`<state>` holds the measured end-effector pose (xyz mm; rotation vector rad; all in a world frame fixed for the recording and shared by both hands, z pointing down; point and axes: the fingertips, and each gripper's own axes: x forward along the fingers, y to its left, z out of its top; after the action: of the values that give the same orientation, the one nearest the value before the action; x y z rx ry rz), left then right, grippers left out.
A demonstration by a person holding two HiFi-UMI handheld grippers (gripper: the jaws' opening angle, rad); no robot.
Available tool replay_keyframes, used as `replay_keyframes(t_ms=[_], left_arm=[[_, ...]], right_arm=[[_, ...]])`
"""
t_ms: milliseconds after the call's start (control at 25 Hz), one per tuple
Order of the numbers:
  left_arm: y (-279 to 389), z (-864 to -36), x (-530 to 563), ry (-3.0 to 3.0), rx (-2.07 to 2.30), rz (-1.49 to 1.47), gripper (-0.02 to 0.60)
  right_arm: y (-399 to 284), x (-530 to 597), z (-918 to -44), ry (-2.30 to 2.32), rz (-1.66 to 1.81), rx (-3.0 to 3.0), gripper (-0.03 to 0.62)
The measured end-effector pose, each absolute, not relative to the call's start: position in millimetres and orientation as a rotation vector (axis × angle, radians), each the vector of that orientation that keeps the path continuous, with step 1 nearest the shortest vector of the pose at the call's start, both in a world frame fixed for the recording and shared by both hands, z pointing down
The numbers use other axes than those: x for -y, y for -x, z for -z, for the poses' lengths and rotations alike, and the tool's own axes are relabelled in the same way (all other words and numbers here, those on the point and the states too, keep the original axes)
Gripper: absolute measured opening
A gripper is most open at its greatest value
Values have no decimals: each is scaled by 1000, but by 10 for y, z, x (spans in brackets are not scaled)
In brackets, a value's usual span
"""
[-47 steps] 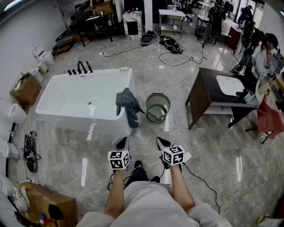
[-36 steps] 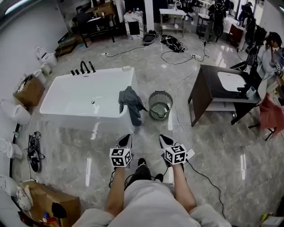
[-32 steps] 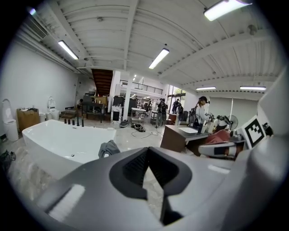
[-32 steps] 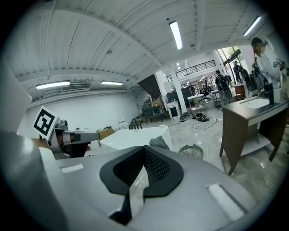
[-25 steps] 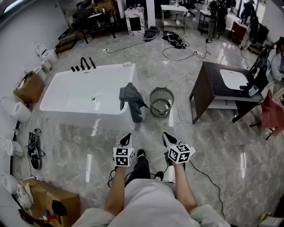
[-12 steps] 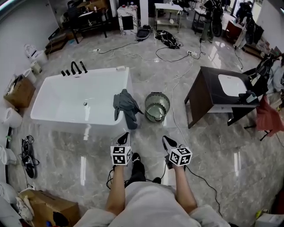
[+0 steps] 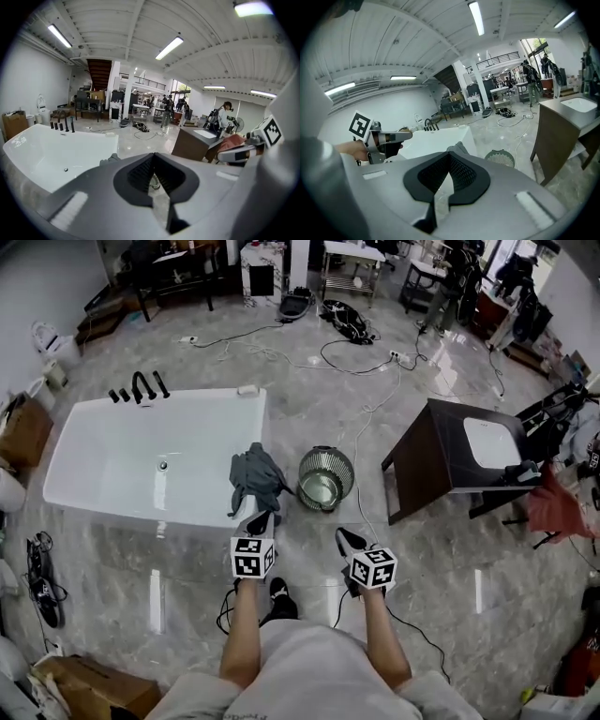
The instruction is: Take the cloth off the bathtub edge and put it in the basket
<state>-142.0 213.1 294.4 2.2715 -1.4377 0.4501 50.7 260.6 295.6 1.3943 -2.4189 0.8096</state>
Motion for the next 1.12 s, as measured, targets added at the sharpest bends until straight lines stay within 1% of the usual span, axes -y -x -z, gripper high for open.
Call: replay_keyframes(t_ms=[120, 320, 520, 680, 800, 1040, 1120], left_arm=[[1595, -2999, -1914, -2250, 1429, -431, 58], [2052, -2991, -1592, -2207, 1487, -268, 58], [2451, -3170, -1489, -2134, 1511, -242, 58], [2536, -3395, -1591, -2076, 1494, -278, 58], [2519, -3500, -1543, -2049, 1484, -299, 60], [2408, -3636, -1158, -2019, 1492, -388, 61], [2344, -3702, -956, -1997, 1496, -404, 80]], right_arm=[[-333, -2394, -3014, -1363, -809, 2405, 2], [-36, -2013, -3161, -1314, -746, 2363, 3], [314, -1787, -3266, -1253, -678, 2352, 3], [496, -1700, -3311, -1201, -651, 2354, 2], [468, -1483, -3287, -1256, -676, 2382, 3], [413, -815, -3376, -1215, -709, 2412, 2], [382, -541, -3407, -1200, -719, 2430, 3]])
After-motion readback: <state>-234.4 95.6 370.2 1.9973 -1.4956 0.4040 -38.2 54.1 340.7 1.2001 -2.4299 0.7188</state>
